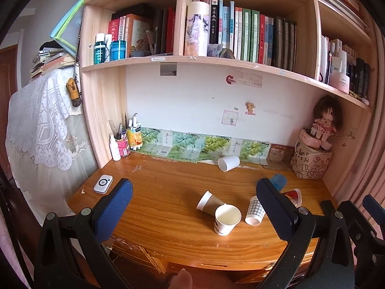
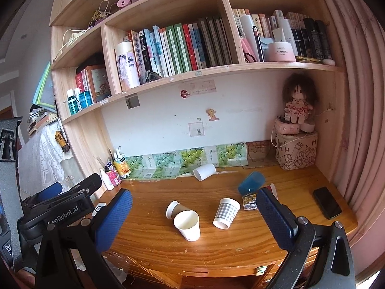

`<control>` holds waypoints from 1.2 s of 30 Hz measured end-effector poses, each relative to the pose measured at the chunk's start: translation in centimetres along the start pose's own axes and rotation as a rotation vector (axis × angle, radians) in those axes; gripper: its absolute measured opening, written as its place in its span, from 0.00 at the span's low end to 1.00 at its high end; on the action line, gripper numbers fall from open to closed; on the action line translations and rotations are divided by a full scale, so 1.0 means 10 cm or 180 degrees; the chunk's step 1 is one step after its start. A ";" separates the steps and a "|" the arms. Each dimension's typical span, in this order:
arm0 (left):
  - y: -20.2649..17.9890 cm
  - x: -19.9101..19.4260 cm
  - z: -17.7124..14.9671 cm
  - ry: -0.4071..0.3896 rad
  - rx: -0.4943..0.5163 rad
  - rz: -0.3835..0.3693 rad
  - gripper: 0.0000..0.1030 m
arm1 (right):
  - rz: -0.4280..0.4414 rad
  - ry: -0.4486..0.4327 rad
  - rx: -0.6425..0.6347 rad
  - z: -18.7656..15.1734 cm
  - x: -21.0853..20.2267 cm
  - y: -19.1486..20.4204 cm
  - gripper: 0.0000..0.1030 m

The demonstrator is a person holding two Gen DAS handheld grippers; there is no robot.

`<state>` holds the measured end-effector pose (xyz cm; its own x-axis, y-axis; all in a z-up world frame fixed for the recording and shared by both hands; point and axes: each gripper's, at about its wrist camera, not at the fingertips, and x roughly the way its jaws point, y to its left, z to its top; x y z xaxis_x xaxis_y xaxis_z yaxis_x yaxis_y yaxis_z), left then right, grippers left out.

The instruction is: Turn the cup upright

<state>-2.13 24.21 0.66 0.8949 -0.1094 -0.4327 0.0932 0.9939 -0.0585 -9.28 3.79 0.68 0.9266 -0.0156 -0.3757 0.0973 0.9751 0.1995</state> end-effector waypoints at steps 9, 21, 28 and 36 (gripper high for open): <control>-0.03 -0.14 0.01 -0.0197 -0.0006 -0.0119 1.00 | -0.0031 -0.0244 -0.0110 0.05 -0.12 0.03 1.00; -0.22 -0.18 0.02 -0.0279 0.0134 -0.0215 1.00 | -0.0004 -0.0182 -0.0118 0.08 -0.10 -0.06 1.00; -0.34 -0.20 0.05 -0.0351 0.0159 -0.0216 1.00 | 0.0014 -0.0213 -0.0103 0.11 -0.09 -0.19 1.00; -0.52 -0.19 0.05 -0.0410 0.0179 -0.0250 1.00 | 0.0055 -0.0236 -0.0058 0.14 -0.07 -0.38 1.00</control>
<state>-4.11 19.29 2.28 0.9321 -0.1880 -0.3096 0.1862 0.9819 -0.0357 -9.85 -0.22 1.45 0.9525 -0.0145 -0.3041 0.0751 0.9792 0.1886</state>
